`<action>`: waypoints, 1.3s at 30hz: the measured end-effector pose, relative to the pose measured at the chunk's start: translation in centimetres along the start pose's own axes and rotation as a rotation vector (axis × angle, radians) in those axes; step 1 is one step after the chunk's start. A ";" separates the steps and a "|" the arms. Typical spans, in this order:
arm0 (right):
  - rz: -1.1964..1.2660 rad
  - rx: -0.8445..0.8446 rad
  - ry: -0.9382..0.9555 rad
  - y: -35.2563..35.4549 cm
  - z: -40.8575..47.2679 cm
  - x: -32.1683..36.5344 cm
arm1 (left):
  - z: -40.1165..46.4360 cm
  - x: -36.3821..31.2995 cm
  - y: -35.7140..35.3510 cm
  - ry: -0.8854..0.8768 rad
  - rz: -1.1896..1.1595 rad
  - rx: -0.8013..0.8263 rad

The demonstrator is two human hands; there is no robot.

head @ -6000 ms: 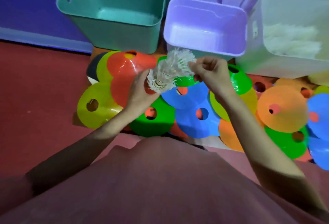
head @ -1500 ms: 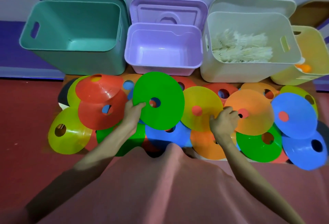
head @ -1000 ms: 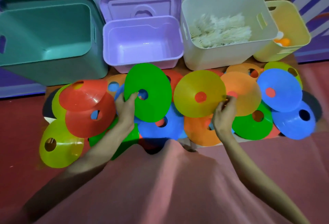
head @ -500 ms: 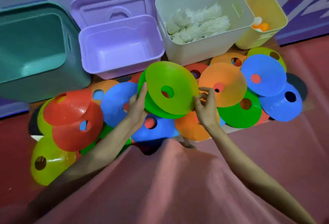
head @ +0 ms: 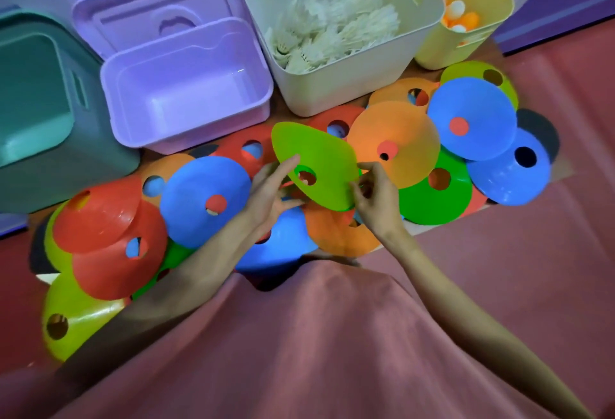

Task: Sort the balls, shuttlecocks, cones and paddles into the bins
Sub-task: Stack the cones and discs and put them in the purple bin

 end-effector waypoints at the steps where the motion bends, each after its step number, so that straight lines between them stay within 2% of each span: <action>1: -0.003 0.006 0.015 0.1 0.0 0.1 | 0.1 0.1 0.0 -0.003 0.005 -0.008; 3: -0.005 -0.007 0.031 0.8 0.4 0.3 | 0.6 0.6 0.3 0.011 -0.025 -0.037; 5: -0.009 -0.095 0.007 2.3 1.2 -0.4 | 1.2 0.9 0.5 0.028 -0.096 -0.047; 9: -0.039 -0.365 -0.205 7.0 3.4 -4.3 | 2.2 0.8 0.7 0.022 -0.141 -0.107; 11: -0.144 -0.426 -0.357 8.7 4.3 -6.3 | 2.6 0.8 0.8 0.006 -0.133 -0.163; 14: -0.309 -0.391 -0.536 9.7 5.5 -8.2 | 3.0 0.6 0.9 -0.021 -0.114 -0.251; 17: -0.378 -0.310 -0.615 9.5 6.3 -9.4 | 3.2 0.5 0.9 -0.047 -0.064 -0.320; 20: -0.323 -0.350 -0.552 9.8 6.7 -9.4 | 3.3 0.2 1.6 -0.082 -0.020 -0.414; 25: 0.023 -0.448 -0.414 11.3 6.0 -8.1 | 3.1 -0.5 3.2 -0.139 -0.017 -0.520; 29: 0.167 -0.555 -0.310 12.8 4.6 -6.4 | 3.3 -1.1 3.8 -0.179 0.007 -0.534; 33: 0.271 -0.460 -0.222 11.5 4.9 -5.5 | 3.6 -1.0 1.9 -0.155 -0.053 -0.425; 39: 0.180 -0.311 -0.110 9.4 5.5 -3.3 | 3.9 -0.8 -4.0 -0.157 -0.062 -0.086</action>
Point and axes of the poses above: each hand's wrist, its own z-axis towards the middle knuckle, its own y-axis out of the back of the hand, x = y × z, the point moved 9 cm from there along z, towards the middle knuckle, and after that the axes turned 10 degrees about -y, right-handed, at the moved point
